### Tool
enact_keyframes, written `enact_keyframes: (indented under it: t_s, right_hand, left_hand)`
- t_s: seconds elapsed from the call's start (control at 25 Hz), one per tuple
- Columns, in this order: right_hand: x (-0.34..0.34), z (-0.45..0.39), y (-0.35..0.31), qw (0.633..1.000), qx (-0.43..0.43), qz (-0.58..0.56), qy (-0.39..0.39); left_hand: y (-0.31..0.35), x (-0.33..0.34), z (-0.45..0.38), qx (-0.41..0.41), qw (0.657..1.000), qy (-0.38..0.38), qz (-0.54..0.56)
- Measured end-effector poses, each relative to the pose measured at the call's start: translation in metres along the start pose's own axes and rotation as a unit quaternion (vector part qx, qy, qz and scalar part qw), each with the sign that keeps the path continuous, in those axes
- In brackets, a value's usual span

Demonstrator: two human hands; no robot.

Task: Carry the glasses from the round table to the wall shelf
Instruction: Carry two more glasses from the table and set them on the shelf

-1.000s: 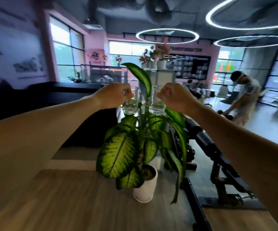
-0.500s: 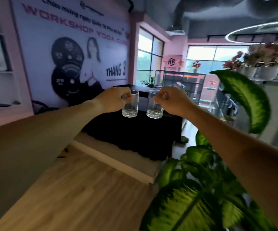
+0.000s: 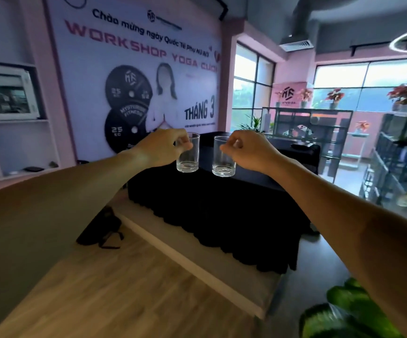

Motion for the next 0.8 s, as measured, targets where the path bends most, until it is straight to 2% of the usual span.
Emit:
enact_keyframes:
  t_s: [0.08, 0.24, 0.36, 0.6, 0.8]
  right_hand:
    - [0.034, -0.075, 0.026, 0.999, -0.019, -0.012, -0.022]
    - [0.055, -0.123, 0.038, 0.999, -0.033, -0.026, -0.028]
    - [0.111, -0.223, 0.051, 0.997, -0.044, -0.04, -0.047]
    - [0.227, -0.371, 0.026, 0.989, -0.092, -0.083, -0.077]
    - [0.313, -0.487, -0.018, 0.986, -0.12, -0.086, -0.083]
  left_hand:
    - [-0.044, 0.006, -0.059, -0.023, 0.999, 0.025, -0.014]
    - [-0.074, 0.007, -0.088, -0.035, 0.999, 0.016, -0.018]
    - [-0.152, 0.0, -0.147, -0.087, 0.995, 0.037, -0.036]
    - [-0.309, -0.02, -0.222, -0.142, 0.986, 0.058, -0.062]
    - [-0.424, -0.06, -0.281, -0.156, 0.983, 0.06, -0.08]
Point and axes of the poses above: each hand's wrist, its own z-axis away from the middle knuckle, its own x-axis out of the palm, y = z × x, the point moved 9 cm from there along -z, towards the middle knuckle, and after that the axes turned 11 degrees about z, right-handed, at the moved point
